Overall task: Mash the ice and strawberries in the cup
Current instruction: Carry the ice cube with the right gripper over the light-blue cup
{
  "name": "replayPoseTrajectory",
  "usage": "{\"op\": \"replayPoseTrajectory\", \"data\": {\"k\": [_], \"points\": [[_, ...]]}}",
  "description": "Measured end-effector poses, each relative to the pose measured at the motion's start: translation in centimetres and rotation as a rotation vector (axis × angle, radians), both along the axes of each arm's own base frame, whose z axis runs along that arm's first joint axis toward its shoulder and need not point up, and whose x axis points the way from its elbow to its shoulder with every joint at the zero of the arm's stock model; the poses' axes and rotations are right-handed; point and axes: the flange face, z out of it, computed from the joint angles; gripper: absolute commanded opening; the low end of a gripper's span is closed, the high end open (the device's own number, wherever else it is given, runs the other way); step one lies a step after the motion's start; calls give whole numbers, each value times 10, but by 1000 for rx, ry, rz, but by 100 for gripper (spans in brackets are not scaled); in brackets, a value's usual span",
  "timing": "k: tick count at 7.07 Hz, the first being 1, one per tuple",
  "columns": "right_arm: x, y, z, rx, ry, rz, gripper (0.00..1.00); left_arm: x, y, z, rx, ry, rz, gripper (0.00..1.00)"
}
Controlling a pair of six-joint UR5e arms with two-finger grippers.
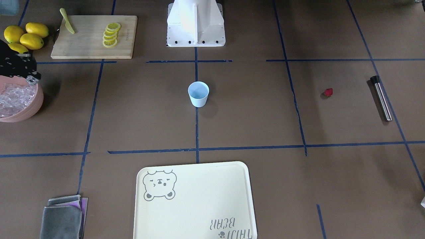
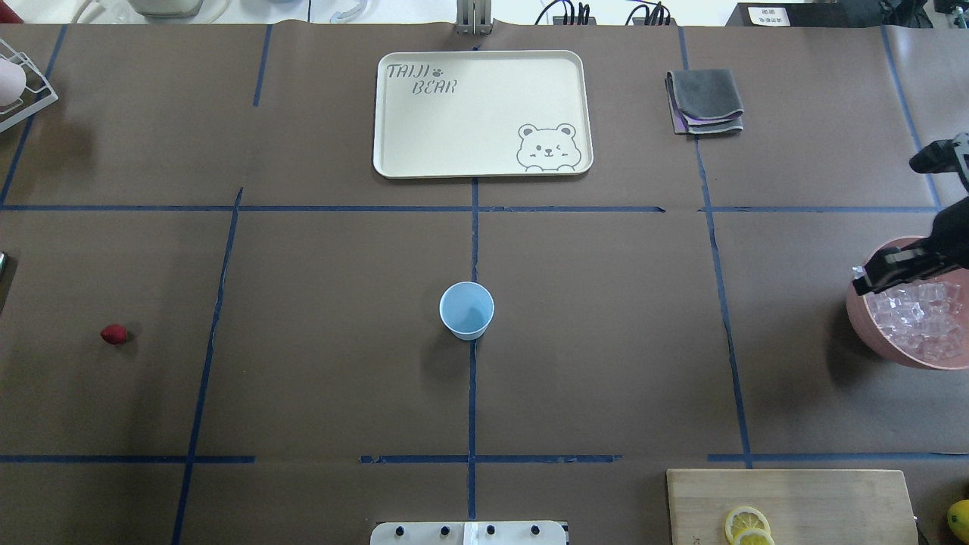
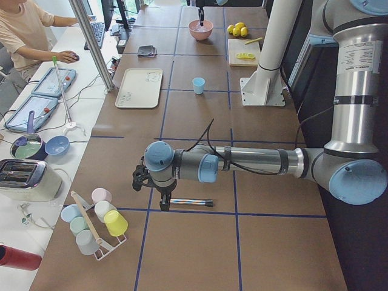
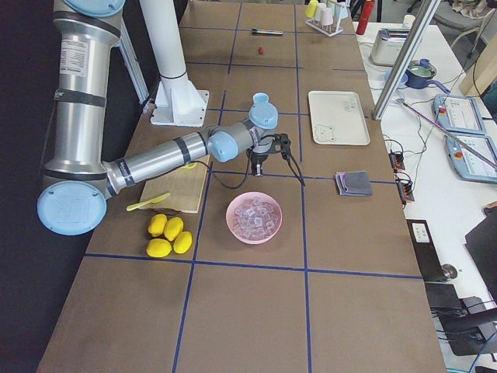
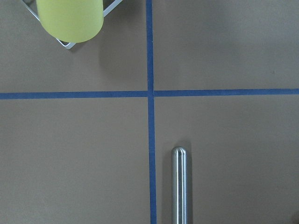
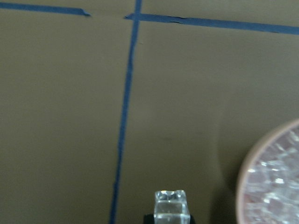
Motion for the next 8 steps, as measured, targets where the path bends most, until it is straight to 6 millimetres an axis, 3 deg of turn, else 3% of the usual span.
{"op": "replayPoseTrajectory", "data": {"k": [2, 4, 6, 7, 8], "points": [[-91, -10, -86, -139, -50, 89, 2, 0, 0, 0, 0, 3, 1, 100], [-207, 8, -166, -214, -69, 156, 3, 0, 0, 0, 1, 3, 1, 100], [-307, 37, -220, -247, -70, 205, 4, 1, 0, 0, 1, 3, 2, 100], [-337, 54, -239, -246, -76, 219, 4, 1, 0, 0, 1, 4, 3, 100], [-356, 62, -253, -235, -90, 229, 4, 1, 0, 0, 1, 4, 3, 100]]}}
